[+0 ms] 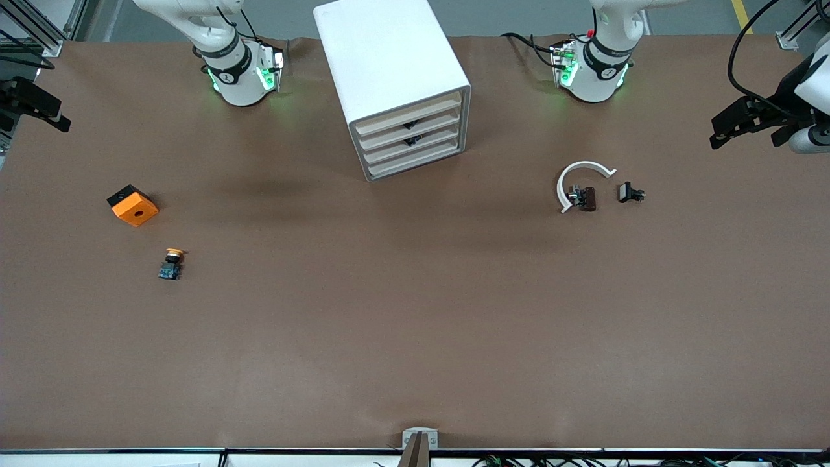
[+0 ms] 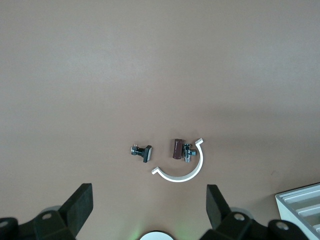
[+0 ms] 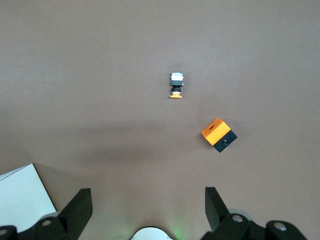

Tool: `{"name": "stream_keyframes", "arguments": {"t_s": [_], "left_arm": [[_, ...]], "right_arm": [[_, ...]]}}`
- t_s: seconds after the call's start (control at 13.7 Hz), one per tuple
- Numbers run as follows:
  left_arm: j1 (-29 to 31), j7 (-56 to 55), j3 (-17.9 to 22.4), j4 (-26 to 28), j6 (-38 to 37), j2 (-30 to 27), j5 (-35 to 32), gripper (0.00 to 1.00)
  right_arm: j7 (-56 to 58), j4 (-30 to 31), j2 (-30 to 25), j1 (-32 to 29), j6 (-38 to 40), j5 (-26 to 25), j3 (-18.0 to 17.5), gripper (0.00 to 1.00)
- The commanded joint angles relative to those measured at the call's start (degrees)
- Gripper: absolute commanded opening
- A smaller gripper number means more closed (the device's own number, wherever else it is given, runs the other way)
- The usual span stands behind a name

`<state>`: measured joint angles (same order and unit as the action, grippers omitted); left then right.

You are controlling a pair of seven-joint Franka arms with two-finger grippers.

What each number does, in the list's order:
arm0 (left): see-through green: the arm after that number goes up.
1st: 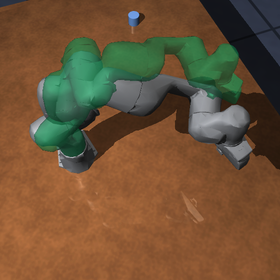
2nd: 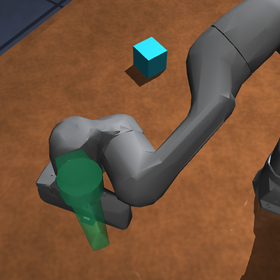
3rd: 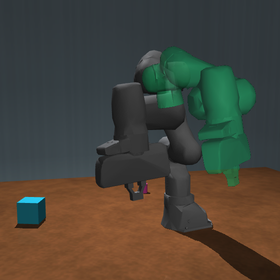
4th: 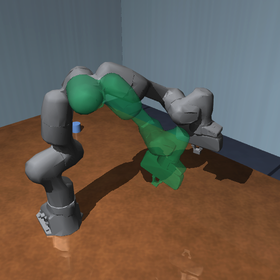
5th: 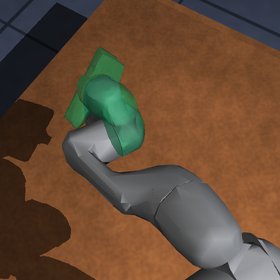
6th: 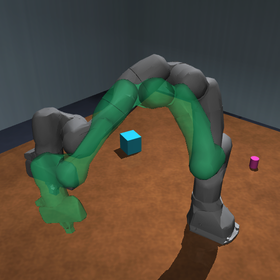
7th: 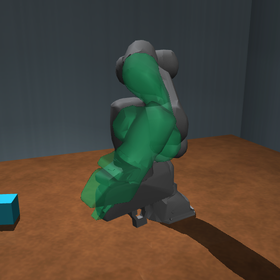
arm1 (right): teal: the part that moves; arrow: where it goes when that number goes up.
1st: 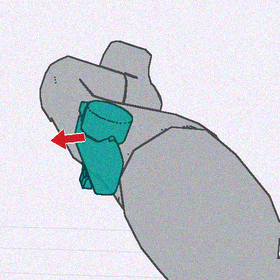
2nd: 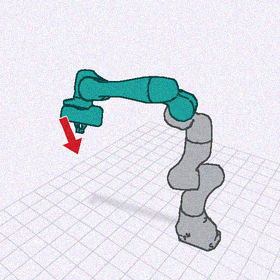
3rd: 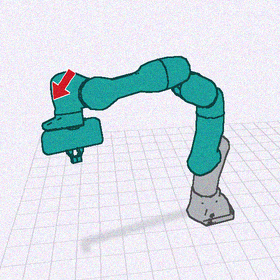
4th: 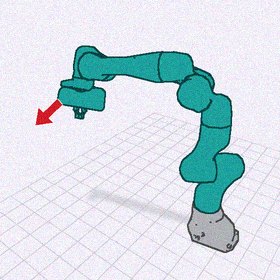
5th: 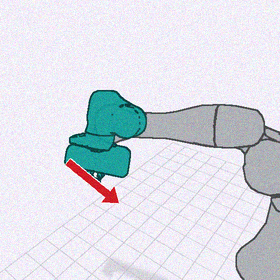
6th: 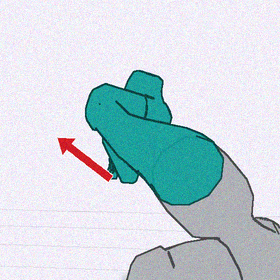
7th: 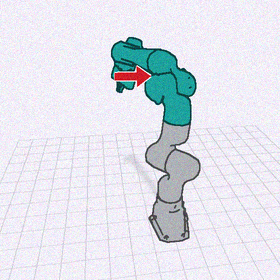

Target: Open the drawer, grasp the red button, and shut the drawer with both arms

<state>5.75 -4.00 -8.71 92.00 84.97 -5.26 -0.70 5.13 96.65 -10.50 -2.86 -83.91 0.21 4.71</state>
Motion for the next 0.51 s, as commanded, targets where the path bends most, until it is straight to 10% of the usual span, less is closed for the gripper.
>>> {"name": "stream_keyframes", "arguments": {"t_s": [0.0,0.44], "left_arm": [[0.0,0.8,-0.2,-0.9,-1.2,0.1,-0.3,1.00],[0.4,0.9,0.4,-1.0,-1.1,2.1,-0.3,1.00]], "right_arm": [[0.8,0.2,-1.4,0.0,0.1,-0.6,0.4,1.00],[0.5,-1.3,-0.9,0.3,0.2,-0.7,0.3,1.00]]}}
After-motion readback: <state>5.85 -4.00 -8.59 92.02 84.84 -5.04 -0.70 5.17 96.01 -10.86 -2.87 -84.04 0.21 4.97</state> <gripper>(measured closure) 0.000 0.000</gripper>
